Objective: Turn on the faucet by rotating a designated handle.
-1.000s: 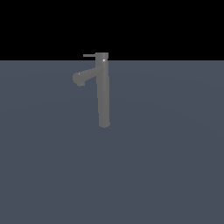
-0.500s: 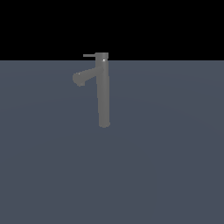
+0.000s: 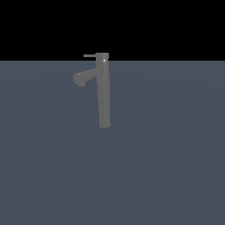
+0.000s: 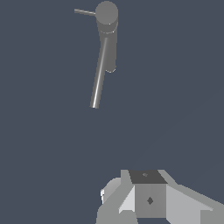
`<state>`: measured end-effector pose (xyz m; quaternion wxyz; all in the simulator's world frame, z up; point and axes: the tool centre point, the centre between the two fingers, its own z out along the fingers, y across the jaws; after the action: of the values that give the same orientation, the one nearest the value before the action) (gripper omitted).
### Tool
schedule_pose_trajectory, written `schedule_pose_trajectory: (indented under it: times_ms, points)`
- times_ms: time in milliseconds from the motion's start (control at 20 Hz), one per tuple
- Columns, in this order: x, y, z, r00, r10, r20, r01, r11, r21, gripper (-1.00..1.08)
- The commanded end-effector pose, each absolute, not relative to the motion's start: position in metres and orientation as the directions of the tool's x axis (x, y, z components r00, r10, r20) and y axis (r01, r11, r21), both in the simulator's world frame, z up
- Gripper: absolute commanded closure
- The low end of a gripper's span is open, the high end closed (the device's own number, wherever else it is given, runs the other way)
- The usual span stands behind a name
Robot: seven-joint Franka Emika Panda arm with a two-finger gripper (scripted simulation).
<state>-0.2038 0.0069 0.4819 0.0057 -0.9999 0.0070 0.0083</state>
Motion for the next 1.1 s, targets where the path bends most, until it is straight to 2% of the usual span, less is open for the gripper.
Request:
schedule_pose_trajectory:
  times_ms: [0,500,1050]
  points:
    - [-0.187,0.009,0.480,1.000,-0.025,-0.016,-0.025,-1.000,-0.006,1.08]
    - [-0.104,0.023,0.460,0.997,-0.072,-0.010,-0.072,-0.997,0.013,1.08]
    - [-0.015,0.042,0.413,0.993,-0.120,-0.003,-0.120,-0.993,0.020,1.08]
